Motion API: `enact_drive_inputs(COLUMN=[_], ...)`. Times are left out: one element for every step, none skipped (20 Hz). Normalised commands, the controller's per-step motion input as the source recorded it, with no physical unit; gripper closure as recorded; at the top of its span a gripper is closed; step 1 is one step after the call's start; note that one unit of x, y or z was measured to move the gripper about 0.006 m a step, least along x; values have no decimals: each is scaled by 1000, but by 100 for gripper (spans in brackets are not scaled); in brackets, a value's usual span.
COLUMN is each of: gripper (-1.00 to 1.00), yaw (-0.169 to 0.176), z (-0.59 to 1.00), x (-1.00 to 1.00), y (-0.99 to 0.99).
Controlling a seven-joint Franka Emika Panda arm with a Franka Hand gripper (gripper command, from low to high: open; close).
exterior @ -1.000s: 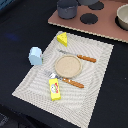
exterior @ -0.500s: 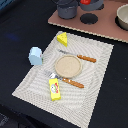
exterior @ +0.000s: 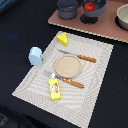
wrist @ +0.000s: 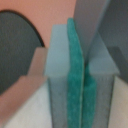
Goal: Interact with the objects in diverse but meaningful ways.
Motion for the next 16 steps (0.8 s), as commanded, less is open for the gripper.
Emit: enact_drive_inputs(gripper=[100,100,100,100,100,100,100,100,100,100,100,100,100,100,100,100], yaw=[0,0,0,0,0,0,0,0,0,0,0,0,0,0,0,-19], z=[0,0,0,0,6,17,9,9,3,11,11,0,3,0,9,0], x=[0,0,0,0,0,0,0,0,0,0,0,0,0,0,0,17], y=[517,506,494,494,483,434,434,420,420,434,400,389,351,323,303,234])
